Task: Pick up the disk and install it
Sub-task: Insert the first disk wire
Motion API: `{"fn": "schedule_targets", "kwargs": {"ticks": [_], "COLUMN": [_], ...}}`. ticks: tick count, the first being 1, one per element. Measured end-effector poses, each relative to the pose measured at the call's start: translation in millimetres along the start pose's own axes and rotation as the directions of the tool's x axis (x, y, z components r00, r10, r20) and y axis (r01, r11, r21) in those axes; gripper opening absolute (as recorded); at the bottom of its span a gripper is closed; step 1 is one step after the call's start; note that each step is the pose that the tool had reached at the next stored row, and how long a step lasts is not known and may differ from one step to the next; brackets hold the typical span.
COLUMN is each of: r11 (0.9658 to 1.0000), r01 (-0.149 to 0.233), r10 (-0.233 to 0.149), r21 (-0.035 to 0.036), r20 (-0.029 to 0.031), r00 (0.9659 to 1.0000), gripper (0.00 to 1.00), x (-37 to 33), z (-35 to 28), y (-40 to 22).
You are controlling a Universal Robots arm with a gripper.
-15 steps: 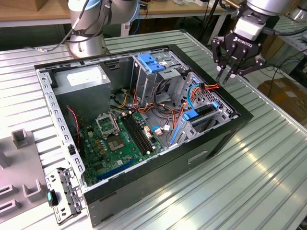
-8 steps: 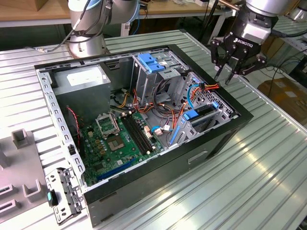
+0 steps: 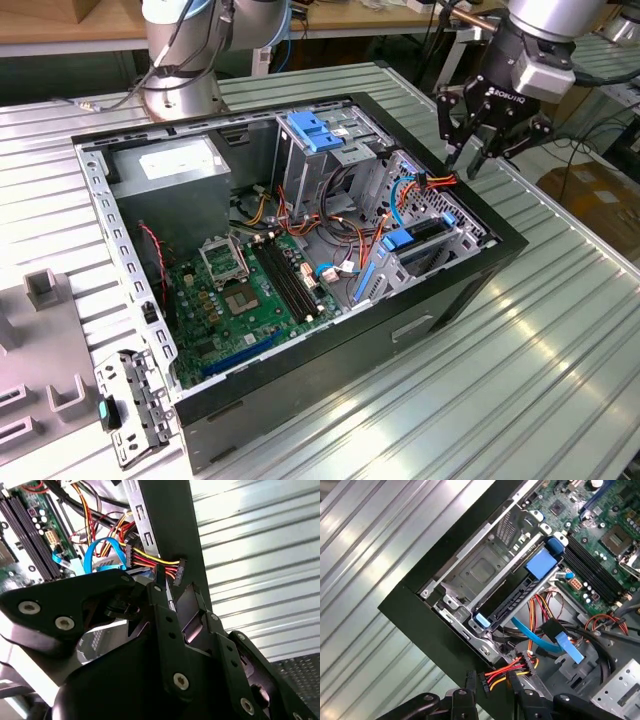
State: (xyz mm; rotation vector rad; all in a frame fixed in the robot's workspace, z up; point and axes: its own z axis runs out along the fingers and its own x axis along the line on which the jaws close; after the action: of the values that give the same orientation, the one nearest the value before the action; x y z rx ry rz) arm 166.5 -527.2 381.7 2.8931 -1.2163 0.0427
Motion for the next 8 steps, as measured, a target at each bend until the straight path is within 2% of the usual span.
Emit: {"fn": "schedule_targets", "kwargs": {"ticks": [4, 5, 7, 8], "r11": [0.9988, 0.9959, 0.9863, 0.9845], "r01": [0.049, 0.09, 0.165, 0.175], "r10": [-0.049, -0.09, -0.165, -0.175], "r21": [0.0013, 0.0029, 0.0052, 0.0054], "r20": [-0.0019, -0.0022, -0.0021, -0.0022], "r00": [0.9988, 0.9959, 0.9863, 0.9846], "gripper": [0.37, 0.37, 0.37, 0.37], "x": [0.8, 0.7, 1.3, 2.0], "z": [5.9, 7.1, 9.8, 11.1], "y": [-1.5, -1.6, -2.4, -4.3]}}
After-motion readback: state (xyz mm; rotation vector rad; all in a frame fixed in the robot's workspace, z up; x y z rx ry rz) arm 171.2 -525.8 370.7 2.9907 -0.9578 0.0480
